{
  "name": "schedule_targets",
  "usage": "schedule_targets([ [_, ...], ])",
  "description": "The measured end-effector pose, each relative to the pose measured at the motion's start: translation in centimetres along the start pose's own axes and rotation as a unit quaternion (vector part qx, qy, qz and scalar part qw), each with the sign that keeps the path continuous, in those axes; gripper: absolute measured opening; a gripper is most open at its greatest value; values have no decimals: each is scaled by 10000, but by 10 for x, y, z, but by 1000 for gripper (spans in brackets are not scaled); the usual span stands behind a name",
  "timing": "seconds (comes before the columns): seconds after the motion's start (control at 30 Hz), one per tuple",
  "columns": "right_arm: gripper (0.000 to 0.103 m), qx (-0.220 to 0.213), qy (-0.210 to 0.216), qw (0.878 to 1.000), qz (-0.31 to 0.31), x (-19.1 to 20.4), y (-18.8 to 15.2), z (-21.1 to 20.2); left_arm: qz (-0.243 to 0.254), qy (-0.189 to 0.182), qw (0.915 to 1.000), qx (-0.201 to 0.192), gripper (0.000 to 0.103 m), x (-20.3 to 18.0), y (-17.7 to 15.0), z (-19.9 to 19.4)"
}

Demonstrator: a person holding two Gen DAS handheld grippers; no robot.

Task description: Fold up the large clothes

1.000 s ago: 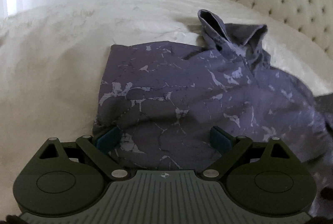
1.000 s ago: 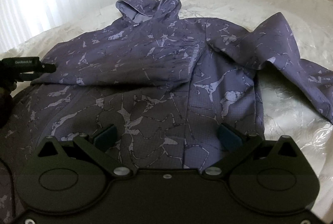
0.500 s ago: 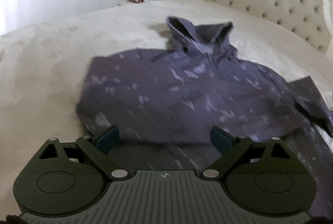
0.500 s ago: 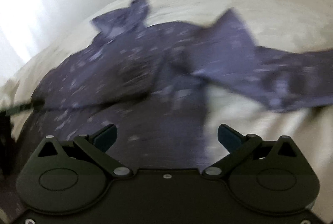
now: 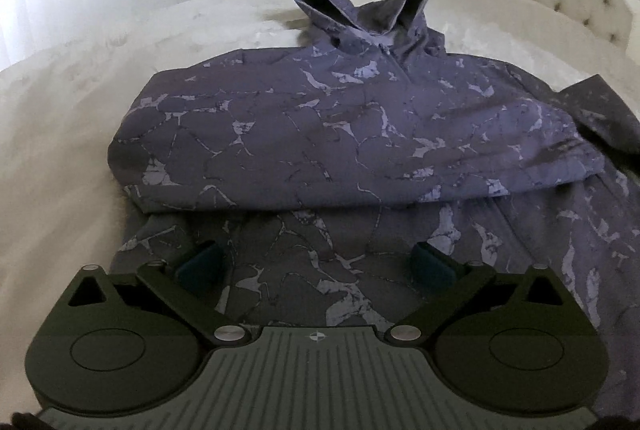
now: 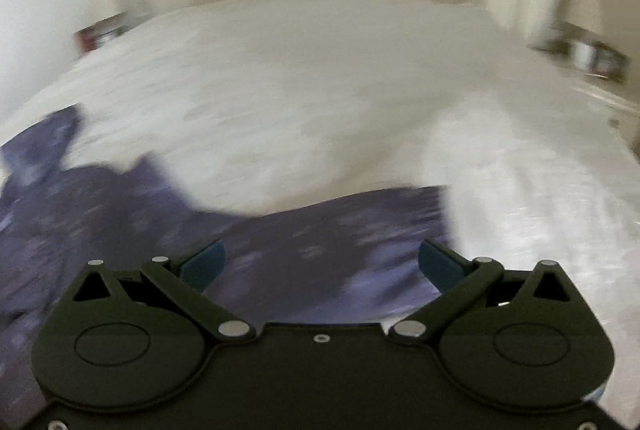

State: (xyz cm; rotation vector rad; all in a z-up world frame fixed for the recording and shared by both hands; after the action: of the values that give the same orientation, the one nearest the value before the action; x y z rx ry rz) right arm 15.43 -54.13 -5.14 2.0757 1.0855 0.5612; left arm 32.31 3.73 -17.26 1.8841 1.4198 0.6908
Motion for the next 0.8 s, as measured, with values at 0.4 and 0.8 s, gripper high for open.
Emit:
schedule_targets([
  [0.4, 90, 740, 198, 9742, 2123, -73, -28, 56, 31, 19, 9999, -131, 103, -1, -1, 1],
  [0.8, 22, 183, 486, 9909, 1240, -10, 33, 13, 30, -50, 9999, -132, 103, -1, -1, -1],
])
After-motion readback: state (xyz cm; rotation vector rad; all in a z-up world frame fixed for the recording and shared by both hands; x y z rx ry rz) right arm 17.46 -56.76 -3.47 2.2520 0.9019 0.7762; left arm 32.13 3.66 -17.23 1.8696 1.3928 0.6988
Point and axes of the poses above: each gripper's, at about its wrist camera, not at the fingertips, and z roughly the way its jaws point, x to its left, y to its top, the point moved 10 cm from there along z, roughly the way its jaws point, and after that the axes turned 2 degrees about -x, right-handed, at the moved point
